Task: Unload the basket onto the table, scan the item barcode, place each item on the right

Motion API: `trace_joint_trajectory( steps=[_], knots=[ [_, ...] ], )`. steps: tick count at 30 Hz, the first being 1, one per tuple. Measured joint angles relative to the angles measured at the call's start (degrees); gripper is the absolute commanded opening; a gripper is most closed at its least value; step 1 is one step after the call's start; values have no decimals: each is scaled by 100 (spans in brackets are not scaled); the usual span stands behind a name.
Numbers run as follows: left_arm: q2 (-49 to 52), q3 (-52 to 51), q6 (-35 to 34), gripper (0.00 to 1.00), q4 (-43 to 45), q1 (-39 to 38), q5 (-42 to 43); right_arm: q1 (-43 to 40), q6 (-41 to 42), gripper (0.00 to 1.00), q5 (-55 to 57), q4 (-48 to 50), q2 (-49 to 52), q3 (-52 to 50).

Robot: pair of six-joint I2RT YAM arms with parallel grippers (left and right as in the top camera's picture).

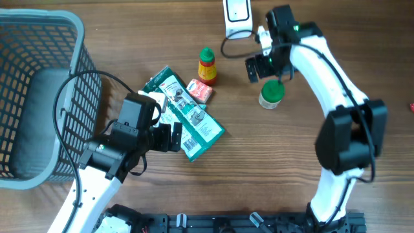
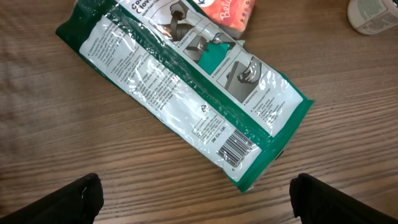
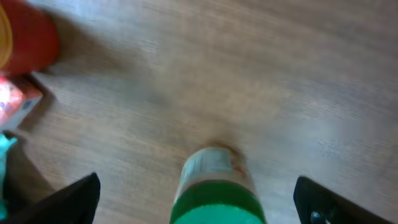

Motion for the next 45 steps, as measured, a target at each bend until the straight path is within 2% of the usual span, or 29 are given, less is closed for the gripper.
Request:
trace_joint_trajectory(
  steps=[4,11,14,23,34,36,39,45],
  knots=[
    [0,0,0,100,0,0,0,0,-17,98,7,-623,293,640],
    [0,0,0,100,0,0,0,0,-197,99,20,-1075,323,678],
    [0,0,0,100,0,0,0,0,-264,100,22,-984,323,557],
    [0,0,0,100,0,0,0,0,-319,100,42,-345,343,-706],
    [0,0,0,100,0,0,0,0,-317,98,282,33,372,-979],
    [0,0,0,100,0,0,0,0,-313,93,339,157,372,-1158],
    [0,0,0,100,2,0,2,0,-271,75,396,284,389,-1244],
    [0,0,0,100,0,0,0,0,-229,59,431,323,393,-1248]
  ],
)
